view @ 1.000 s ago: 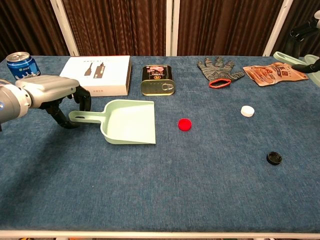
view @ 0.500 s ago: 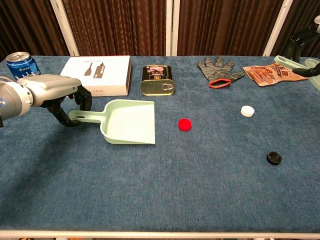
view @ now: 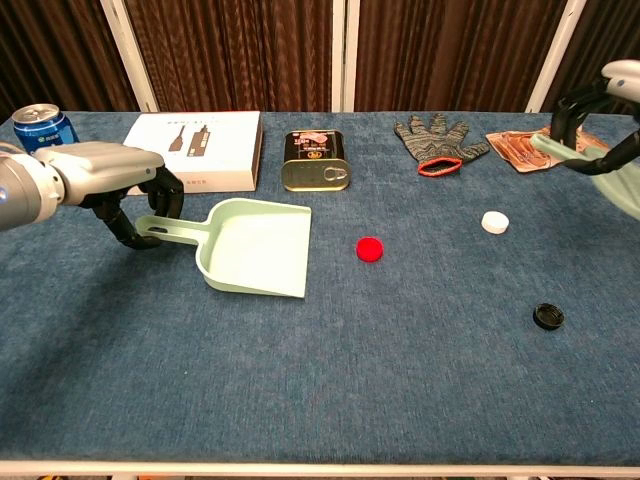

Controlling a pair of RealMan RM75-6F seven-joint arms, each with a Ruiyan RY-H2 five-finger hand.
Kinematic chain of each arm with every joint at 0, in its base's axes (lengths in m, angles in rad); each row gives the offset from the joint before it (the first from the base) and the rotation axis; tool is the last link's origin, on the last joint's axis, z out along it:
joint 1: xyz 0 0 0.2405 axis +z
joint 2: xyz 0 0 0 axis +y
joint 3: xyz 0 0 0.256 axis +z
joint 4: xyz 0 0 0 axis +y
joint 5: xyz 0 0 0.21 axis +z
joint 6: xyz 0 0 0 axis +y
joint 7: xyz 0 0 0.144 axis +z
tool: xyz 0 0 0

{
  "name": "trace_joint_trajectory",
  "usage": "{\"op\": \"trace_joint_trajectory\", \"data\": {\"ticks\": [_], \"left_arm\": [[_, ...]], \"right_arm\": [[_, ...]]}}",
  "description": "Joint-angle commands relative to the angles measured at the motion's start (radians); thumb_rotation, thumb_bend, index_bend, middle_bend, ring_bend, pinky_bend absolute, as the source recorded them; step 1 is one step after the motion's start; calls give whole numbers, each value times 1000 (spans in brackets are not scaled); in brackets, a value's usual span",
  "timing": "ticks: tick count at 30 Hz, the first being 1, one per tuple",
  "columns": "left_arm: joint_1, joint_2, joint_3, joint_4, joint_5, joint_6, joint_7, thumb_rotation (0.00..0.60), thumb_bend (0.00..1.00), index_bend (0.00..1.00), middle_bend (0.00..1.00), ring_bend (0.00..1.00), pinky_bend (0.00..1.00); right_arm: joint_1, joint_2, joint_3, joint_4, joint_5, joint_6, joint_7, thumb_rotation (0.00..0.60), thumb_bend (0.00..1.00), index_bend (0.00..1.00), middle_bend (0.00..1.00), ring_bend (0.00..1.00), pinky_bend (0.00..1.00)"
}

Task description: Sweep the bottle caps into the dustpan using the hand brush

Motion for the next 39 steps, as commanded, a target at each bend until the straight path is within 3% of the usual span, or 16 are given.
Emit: {"op": "trace_joint_trajectory", "data": {"ticks": [1,10,18,28,39], "left_arm": [[-14,24,10,-19,0,-13,14,600,338,512,488,345,251],[-50,43,11,-44,-62,-1,64,600,349,513,495,351,251],[-64,38,23,-55,-99,18,84,600,344,514,496,351,251],[-70,36,34,-60,-91,40,80,600,342,514,497,361,251],[-80,35,46,-61,-99,32,79,600,343,513,498,361,251]], "right_arm": [[50,-55,-20,106,-83,-56,147,600,624,717,653,288,86],[160,-248,-93,463,-304,0,566,600,666,769,665,288,88],[206,-388,-140,666,-372,92,775,600,670,770,665,288,100],[212,-491,-150,723,-383,215,888,600,670,775,670,288,116],[227,-584,-146,674,-384,300,945,600,670,781,673,288,124]]}}
